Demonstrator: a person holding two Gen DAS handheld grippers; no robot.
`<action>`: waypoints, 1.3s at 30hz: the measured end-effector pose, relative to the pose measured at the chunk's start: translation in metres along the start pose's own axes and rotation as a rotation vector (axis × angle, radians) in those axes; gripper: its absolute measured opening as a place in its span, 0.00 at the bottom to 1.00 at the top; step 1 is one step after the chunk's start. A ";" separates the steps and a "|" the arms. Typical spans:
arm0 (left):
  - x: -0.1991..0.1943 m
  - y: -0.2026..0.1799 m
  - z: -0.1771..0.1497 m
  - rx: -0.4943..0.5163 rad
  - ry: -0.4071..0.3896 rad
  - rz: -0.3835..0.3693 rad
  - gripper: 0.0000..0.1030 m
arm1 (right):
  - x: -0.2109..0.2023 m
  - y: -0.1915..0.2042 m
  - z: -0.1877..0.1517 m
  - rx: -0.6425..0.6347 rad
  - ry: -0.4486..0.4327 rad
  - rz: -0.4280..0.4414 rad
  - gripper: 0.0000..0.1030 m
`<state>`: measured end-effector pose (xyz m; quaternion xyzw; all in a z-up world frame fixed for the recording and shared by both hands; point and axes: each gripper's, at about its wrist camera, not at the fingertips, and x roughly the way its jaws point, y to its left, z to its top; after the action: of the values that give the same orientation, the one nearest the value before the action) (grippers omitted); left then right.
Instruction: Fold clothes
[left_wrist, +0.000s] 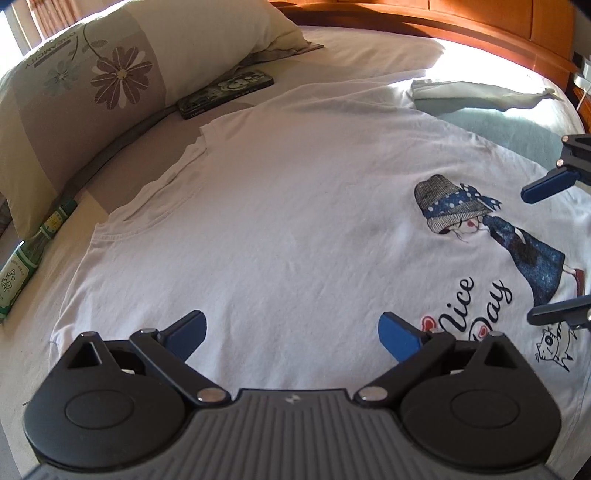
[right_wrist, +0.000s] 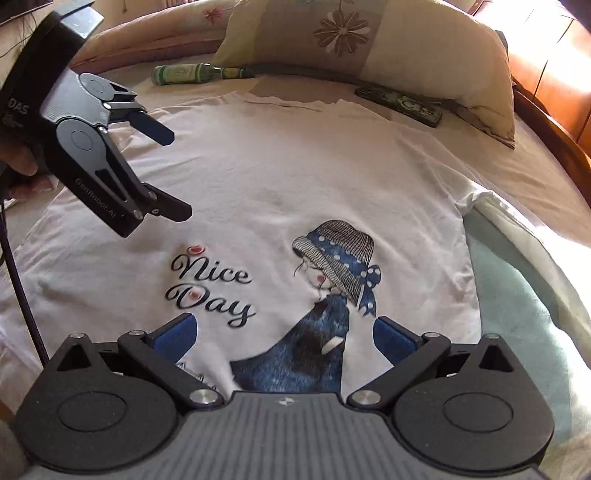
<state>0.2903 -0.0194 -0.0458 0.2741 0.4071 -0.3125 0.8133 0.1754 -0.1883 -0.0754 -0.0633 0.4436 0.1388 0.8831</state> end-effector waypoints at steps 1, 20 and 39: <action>0.003 0.004 0.002 -0.025 0.007 0.007 0.97 | 0.013 -0.003 0.006 0.031 0.019 -0.007 1.00; 0.012 0.038 0.001 -0.342 0.062 0.006 0.98 | 0.018 -0.009 0.003 0.020 0.202 0.039 1.00; 0.063 -0.015 0.114 -0.379 0.033 0.118 0.98 | -0.001 -0.080 -0.003 -0.219 0.170 0.128 1.00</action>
<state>0.3654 -0.1270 -0.0415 0.1449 0.4553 -0.1774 0.8604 0.1967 -0.2655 -0.0774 -0.1426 0.5021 0.2365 0.8195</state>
